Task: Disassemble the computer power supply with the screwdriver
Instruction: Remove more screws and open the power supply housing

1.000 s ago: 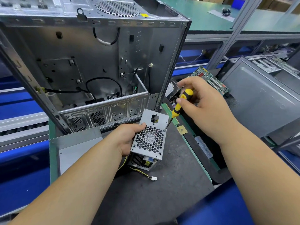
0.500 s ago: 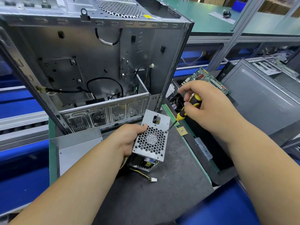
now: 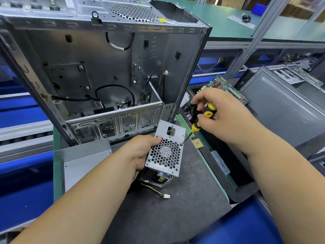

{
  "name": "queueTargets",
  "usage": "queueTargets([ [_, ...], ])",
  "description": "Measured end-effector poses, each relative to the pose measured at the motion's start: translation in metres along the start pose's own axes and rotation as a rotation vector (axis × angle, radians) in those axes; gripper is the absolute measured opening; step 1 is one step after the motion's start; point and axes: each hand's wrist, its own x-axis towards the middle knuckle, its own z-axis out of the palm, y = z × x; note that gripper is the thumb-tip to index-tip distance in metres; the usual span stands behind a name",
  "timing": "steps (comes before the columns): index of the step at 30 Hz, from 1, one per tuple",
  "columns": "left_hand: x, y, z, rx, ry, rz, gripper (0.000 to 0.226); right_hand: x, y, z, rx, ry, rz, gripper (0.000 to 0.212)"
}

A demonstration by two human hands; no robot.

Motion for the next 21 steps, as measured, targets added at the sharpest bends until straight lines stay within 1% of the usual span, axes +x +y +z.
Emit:
queueTargets([
  [2,0.0004,0.0004,0.0000,-0.003,-0.002,-0.009,0.017,-0.0009,0.0003,-0.0007,0.005,-0.029,0.022,0.028],
  [3,0.0004,0.0007,0.0002,-0.002,-0.002,-0.013,0.018,-0.0010,0.0009,-0.0007,0.011,-0.034,0.032,0.024],
  [5,0.0003,0.0012,0.0012,0.010,-0.001,-0.018,0.019,-0.0002,0.0019,-0.0015,-0.012,-0.026,0.032,0.006],
  [7,0.0000,0.0014,0.0019,0.019,0.001,-0.017,0.019,0.0006,0.0030,-0.0020,-0.042,-0.016,0.026,0.008],
  [9,0.0000,0.0014,0.0018,0.027,-0.001,-0.014,0.018,0.0020,0.0045,-0.0019,-0.032,-0.008,0.046,0.002],
  [12,0.0005,0.0010,0.0007,0.029,-0.003,-0.009,0.018,0.0007,0.0047,-0.0022,0.019,-0.002,0.073,0.017],
  [18,0.0019,0.0004,-0.0015,0.036,-0.006,-0.014,0.017,-0.0032,-0.0001,-0.0056,0.080,-0.025,0.079,0.033],
  [20,0.0021,0.0004,-0.0019,0.038,-0.010,-0.018,0.017,-0.0030,0.0003,-0.0051,0.052,-0.036,0.083,0.034],
  [21,0.0022,0.0004,-0.0021,0.038,-0.013,-0.021,0.017,-0.0029,0.0005,-0.0043,0.035,-0.039,0.080,0.031],
])
